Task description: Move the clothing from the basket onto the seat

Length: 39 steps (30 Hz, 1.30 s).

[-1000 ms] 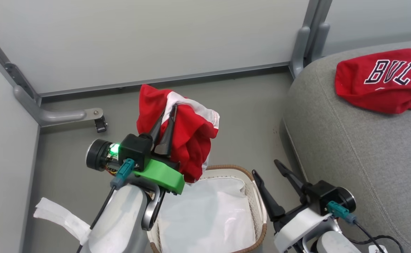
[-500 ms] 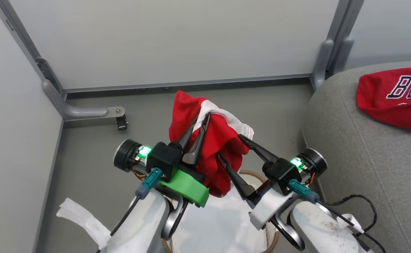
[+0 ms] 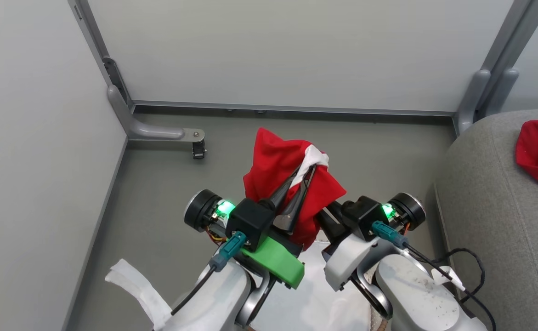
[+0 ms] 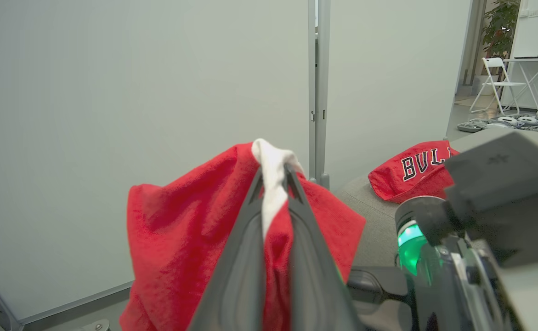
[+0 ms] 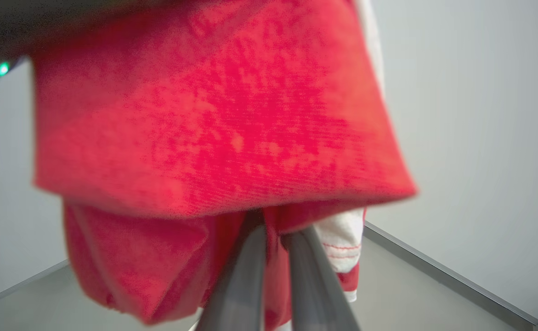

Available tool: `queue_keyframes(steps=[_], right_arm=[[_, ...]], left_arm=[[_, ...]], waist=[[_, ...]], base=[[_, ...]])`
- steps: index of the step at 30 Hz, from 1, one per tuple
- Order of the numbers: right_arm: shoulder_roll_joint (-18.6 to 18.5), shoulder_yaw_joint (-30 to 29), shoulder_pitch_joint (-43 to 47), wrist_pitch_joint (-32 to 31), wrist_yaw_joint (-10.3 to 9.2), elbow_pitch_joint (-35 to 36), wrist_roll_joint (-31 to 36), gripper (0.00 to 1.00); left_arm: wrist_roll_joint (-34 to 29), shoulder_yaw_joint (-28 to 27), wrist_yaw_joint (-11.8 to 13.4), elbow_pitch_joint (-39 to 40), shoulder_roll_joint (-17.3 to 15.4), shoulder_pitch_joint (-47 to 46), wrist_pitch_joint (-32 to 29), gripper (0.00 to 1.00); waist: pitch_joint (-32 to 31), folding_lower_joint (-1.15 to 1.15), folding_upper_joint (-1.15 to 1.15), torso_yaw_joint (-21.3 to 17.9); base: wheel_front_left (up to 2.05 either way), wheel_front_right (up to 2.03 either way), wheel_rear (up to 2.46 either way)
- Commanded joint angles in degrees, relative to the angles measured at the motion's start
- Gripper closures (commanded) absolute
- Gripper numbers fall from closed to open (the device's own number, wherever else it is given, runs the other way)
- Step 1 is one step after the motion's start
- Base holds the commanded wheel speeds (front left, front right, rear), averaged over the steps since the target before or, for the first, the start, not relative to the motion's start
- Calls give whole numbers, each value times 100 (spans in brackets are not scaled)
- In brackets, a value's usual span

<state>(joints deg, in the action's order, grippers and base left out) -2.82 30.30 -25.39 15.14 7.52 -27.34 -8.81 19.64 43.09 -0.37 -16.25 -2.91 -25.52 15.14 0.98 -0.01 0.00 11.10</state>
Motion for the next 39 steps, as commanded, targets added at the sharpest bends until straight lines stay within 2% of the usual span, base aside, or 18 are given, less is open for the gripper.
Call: queue_keyframes(steps=[1, 2, 3, 4, 5, 9, 21, 25, 27, 33, 39], right_arm=[[-30, -49, 31, 1, -7, 48, -80, 100], [-30, -103, 89, 1, -7, 84, -126, 100], [-36, -150, 128, 1, -7, 107, -137, 100], [-34, -223, 179, 0, -7, 142, -164, 100], [-33, -286, 210, 0, -6, 165, -162, 100], [-29, -508, 375, 0, -7, 252, -112, 100], [-50, -1017, 743, 1, -7, 735, -248, 100], [-79, -1203, 768, 1, -6, 865, -314, 100], [-90, -1250, 749, 0, -6, 915, -325, 100], [-164, -1619, 475, 1, -6, 994, -539, 100], [-488, -2080, -174, 1, -6, 1138, -643, 100]], left_arm=[[-45, -30, 54, -23, -6, -45, 0, 100], [-85, -73, 83, -38, -6, -16, 0, 100], [-113, -113, 102, -46, -6, 12, 0, 82], [-102, -174, 131, -75, -7, 66, -1, 18], [-99, -206, 139, -101, -8, 106, -1, 0], [-204, -447, 152, -157, -52, 233, -1, 0], [-449, -964, -13, -220, -20, 570, -1, 0], [-485, -1069, -45, -266, -19, 576, -1, 0], [-505, -1083, -79, -309, -15, 557, -1, 0], [-412, -1085, -90, -342, -23, 453, -1, 0], [-617, -1047, -142, -401, -24, 220, -1, 0]], waist=[[32, 1, 0, -4], [42, 1, 0, -55], [51, 1, 0, -109], [63, 1, 0, -199], [67, 1, 0, -275], [104, 1, 0, -826], [270, 1, 0, -2953], [393, 1, 0, -3490], [441, 1, 0, -3694], [651, 1, 0, -3988], [1092, 1, 0, -3925]], base=[[0, 0, 0], [0, 0, 0], [0, 0, 0], [0, 0, 0], [0, 0, 0], [0, 0, 0], [0, 0, 0], [0, 0, 0], [0, 0, 0], [0, 0, 0], [0, 0, 0]])
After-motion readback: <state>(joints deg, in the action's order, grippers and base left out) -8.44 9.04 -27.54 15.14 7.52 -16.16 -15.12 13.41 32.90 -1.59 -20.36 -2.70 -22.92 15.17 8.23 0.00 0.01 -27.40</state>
